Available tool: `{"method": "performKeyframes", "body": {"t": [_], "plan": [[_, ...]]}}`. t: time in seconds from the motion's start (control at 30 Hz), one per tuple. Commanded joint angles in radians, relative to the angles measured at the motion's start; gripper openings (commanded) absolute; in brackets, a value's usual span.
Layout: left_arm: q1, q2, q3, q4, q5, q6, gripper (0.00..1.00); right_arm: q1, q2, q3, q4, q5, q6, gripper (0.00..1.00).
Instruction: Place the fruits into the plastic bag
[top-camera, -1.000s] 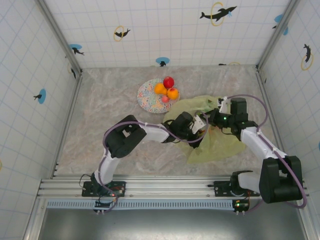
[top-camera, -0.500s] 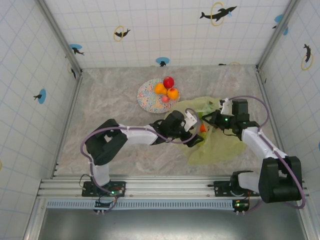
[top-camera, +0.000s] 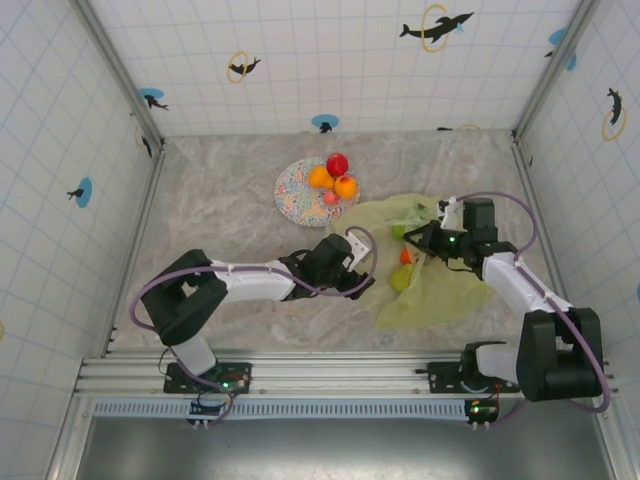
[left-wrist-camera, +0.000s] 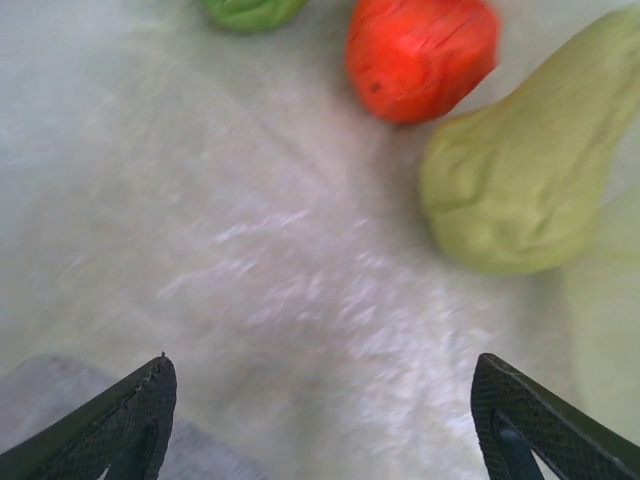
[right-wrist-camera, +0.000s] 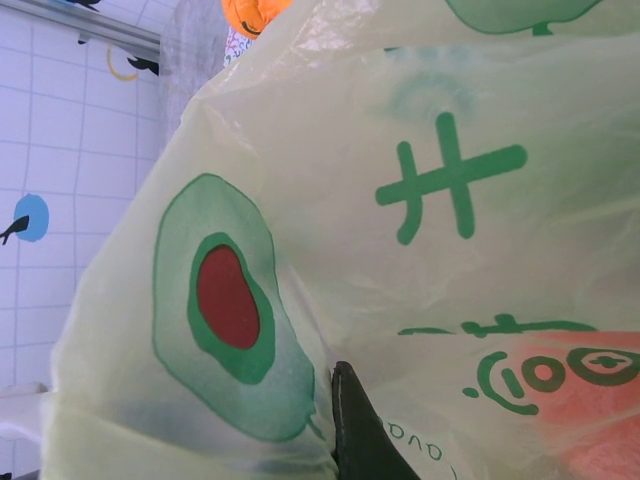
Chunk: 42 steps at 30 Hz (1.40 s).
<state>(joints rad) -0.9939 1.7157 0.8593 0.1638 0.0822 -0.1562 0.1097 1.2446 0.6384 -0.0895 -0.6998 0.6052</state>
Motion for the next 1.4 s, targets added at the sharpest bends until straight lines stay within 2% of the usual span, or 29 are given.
{"method": "performKeyframes", "body": {"t": [0.0,0.37,0.43,0.53,0.8,1.07,1.23,1.37], "plan": [[-0.023,0.044,0.055,-0.102,-0.092,0.052,0.81,0.001,0.016,-0.003,0.023,0.003,-0.005,0.00],[-0.062,0.166,0.152,-0.218,-0.130,0.073,0.81,-0.002,0.007,-0.011,0.014,0.006,-0.016,0.00],[-0.069,0.178,0.153,-0.230,-0.128,0.074,0.79,-0.002,0.007,-0.012,0.016,0.008,-0.016,0.00],[-0.080,0.192,0.144,-0.241,-0.134,0.075,0.68,-0.002,0.010,-0.014,0.020,0.006,-0.015,0.00],[-0.080,0.194,0.126,-0.219,-0.171,0.070,0.28,-0.002,0.006,-0.023,0.027,0.010,-0.013,0.00],[-0.079,0.168,0.135,-0.178,-0.183,0.077,0.01,-0.004,0.007,-0.016,0.024,0.011,-0.015,0.00],[-0.078,0.130,0.153,-0.141,-0.217,0.095,0.00,-0.004,0.005,-0.007,0.006,0.024,-0.030,0.00],[-0.079,0.072,0.158,-0.083,-0.221,0.119,0.00,-0.013,0.002,0.031,-0.073,0.074,-0.090,0.00]]}}
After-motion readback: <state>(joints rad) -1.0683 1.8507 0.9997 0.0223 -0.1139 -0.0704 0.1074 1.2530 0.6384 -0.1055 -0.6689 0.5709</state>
